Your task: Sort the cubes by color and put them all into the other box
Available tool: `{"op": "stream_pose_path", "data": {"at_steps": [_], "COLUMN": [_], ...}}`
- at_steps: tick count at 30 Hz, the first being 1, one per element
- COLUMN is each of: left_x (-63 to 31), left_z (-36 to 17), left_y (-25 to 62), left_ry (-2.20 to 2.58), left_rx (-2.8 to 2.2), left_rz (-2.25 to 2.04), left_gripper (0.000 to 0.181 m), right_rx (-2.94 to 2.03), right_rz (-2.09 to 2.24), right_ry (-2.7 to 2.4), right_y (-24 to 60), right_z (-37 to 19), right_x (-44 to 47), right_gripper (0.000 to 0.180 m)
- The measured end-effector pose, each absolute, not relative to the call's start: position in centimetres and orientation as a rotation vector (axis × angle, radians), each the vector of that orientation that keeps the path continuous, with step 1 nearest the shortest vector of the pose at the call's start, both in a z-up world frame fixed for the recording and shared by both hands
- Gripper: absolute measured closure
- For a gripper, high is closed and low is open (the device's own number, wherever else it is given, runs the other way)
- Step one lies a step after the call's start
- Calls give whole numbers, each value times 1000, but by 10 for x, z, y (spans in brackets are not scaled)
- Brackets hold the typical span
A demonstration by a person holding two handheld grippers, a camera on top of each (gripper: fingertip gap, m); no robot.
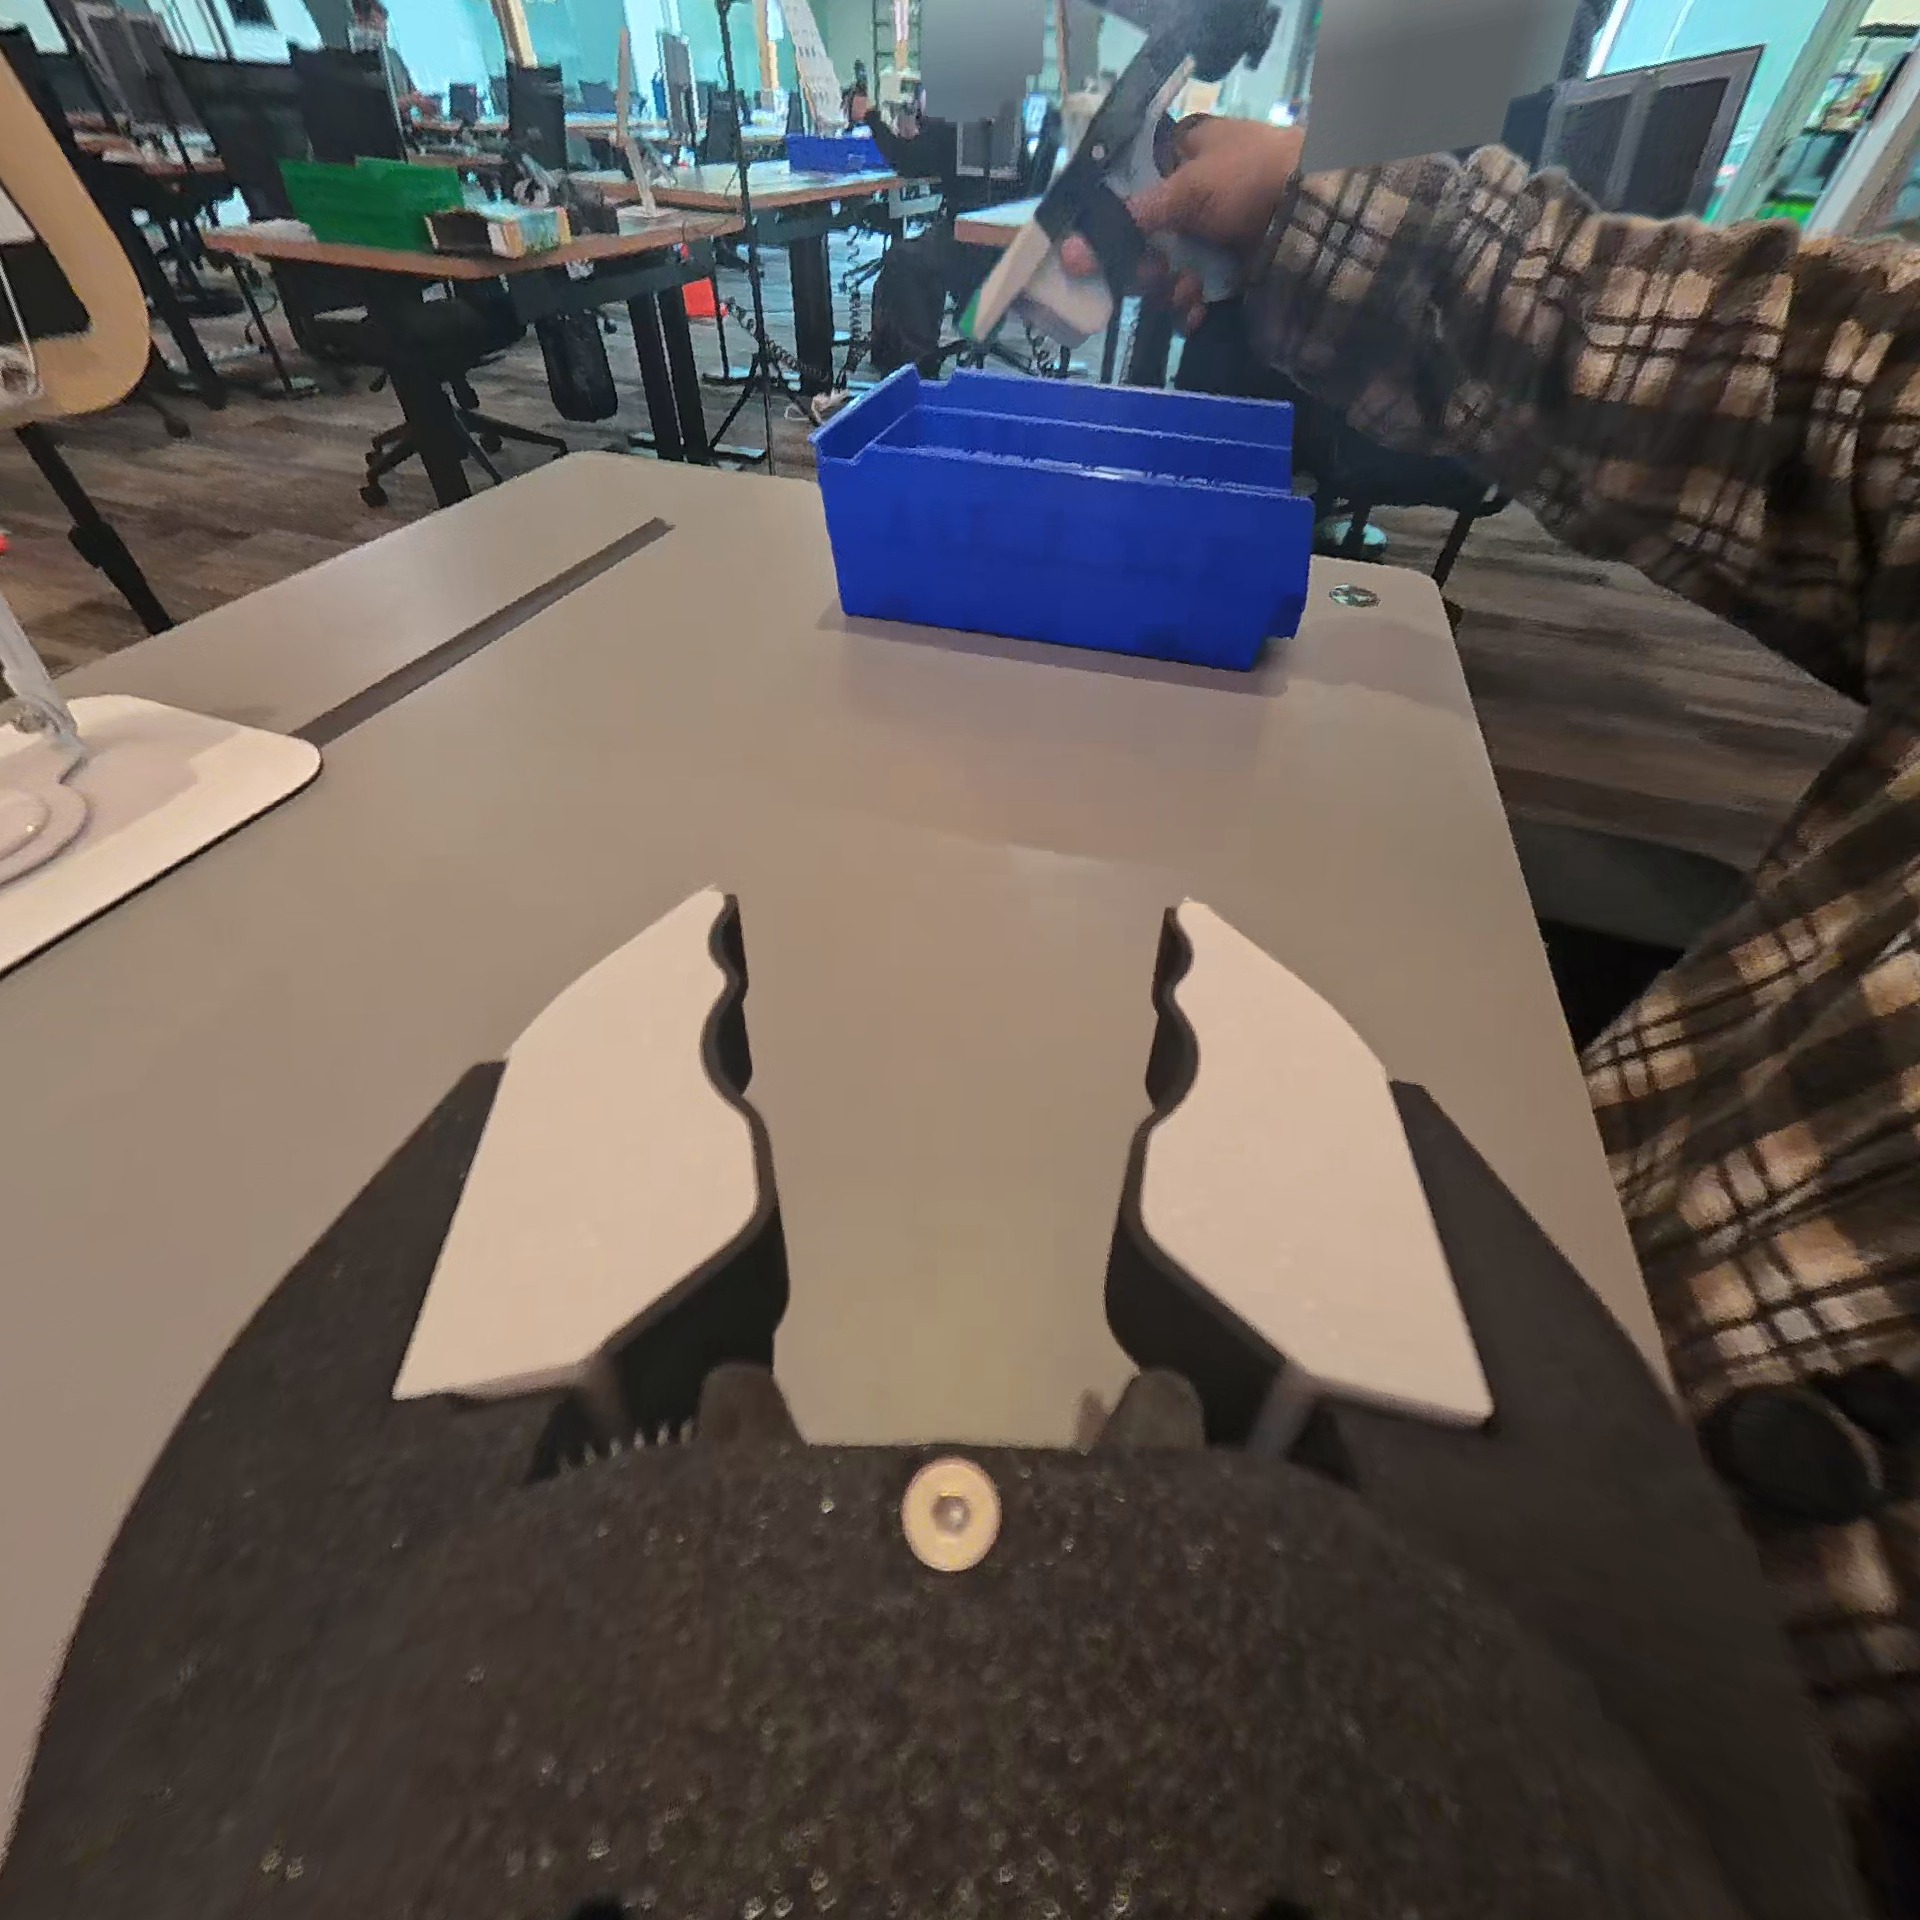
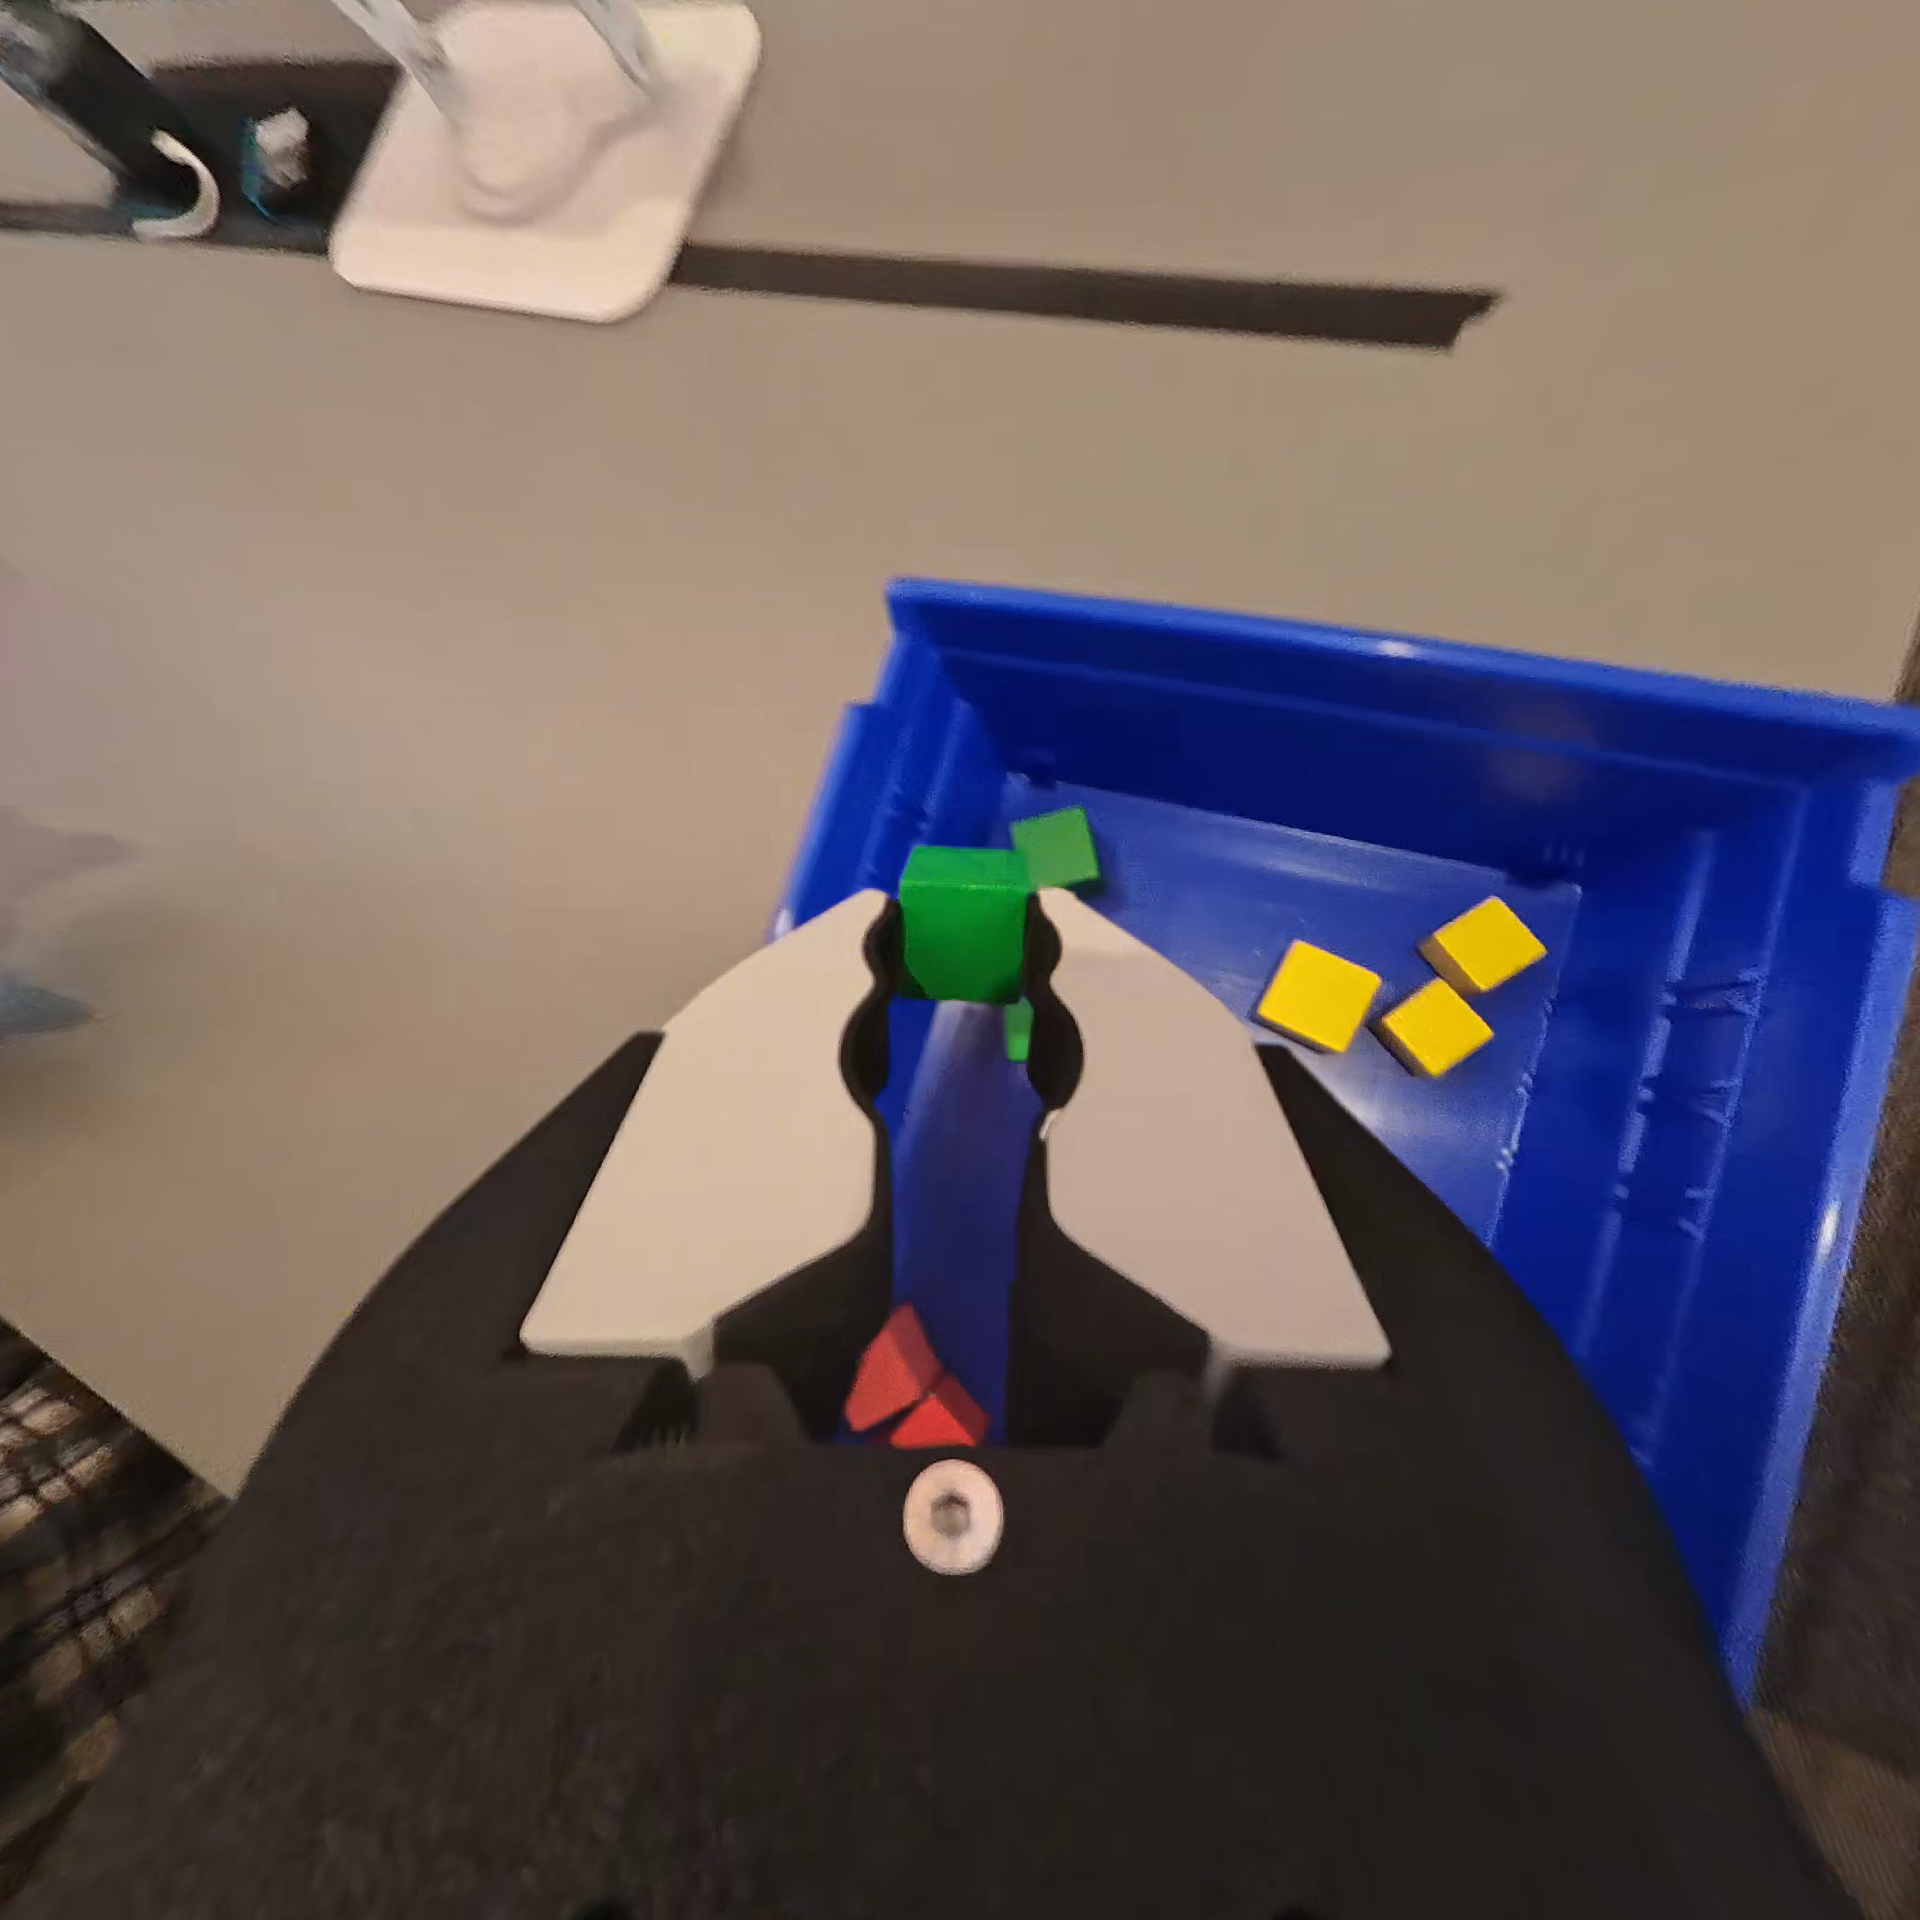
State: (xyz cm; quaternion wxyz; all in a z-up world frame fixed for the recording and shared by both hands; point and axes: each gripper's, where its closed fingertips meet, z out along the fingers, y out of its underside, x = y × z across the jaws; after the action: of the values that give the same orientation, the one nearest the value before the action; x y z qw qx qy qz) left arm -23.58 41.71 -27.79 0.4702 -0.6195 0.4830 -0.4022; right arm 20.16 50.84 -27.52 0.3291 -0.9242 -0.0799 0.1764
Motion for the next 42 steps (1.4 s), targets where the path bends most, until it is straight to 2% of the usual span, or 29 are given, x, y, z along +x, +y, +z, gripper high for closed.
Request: {"op": "stream_pose_path", "data": {"at_steps": [9, 17, 19, 22, 26, 30, 33, 35, 38, 42], "left_x": [-220, -199, -199, -204, -218, -235, -248, -255, -265, -275], "left_z": [-275, -288, -288, -282, -275, -273, -271, -273, -278, -278], "left_y": [407, 397, 396, 398, 406, 412, 413, 412, 407, 399], "left_ry": [1267, 1408, 1411, 1377, 1283, 1210, 1169, 1160, 1159, 1125], "left_rx": [-1605, -1610, -1605, -1594, -1587, -1593, -1588, -1590, -1593, -1589], "left_rz": [-892, -836, -840, -844, -854, -839, -821, -801, -776, -774], "left_gripper": [106, 105, 105, 106, 106, 106, 106, 106, 104, 104], "right_rx": [-2637, -2685, -2690, -2662, -2547, -2400, -2317, -2303, -2371, -2613], "right_rz": [445, 510, 505, 494, 450, 298, 140, 50, -31, -4], "right_ry": [-283, -375, -387, -378, -343, -312, -272, -228, -127, 44], "right_y": [515, 520, 520, 519, 518, 511, 501, 491, 475, 450], "right_z": [-351, -380, -381, -365, -314, -254, -220, -206, -206, -250], "right_x": [217, 190, 186, 190, 202, 222, 246, 266, 301, 339], "right_gripper": [157, 157, 146, 137, 133, 112, 90, 85, 86, 88]}}
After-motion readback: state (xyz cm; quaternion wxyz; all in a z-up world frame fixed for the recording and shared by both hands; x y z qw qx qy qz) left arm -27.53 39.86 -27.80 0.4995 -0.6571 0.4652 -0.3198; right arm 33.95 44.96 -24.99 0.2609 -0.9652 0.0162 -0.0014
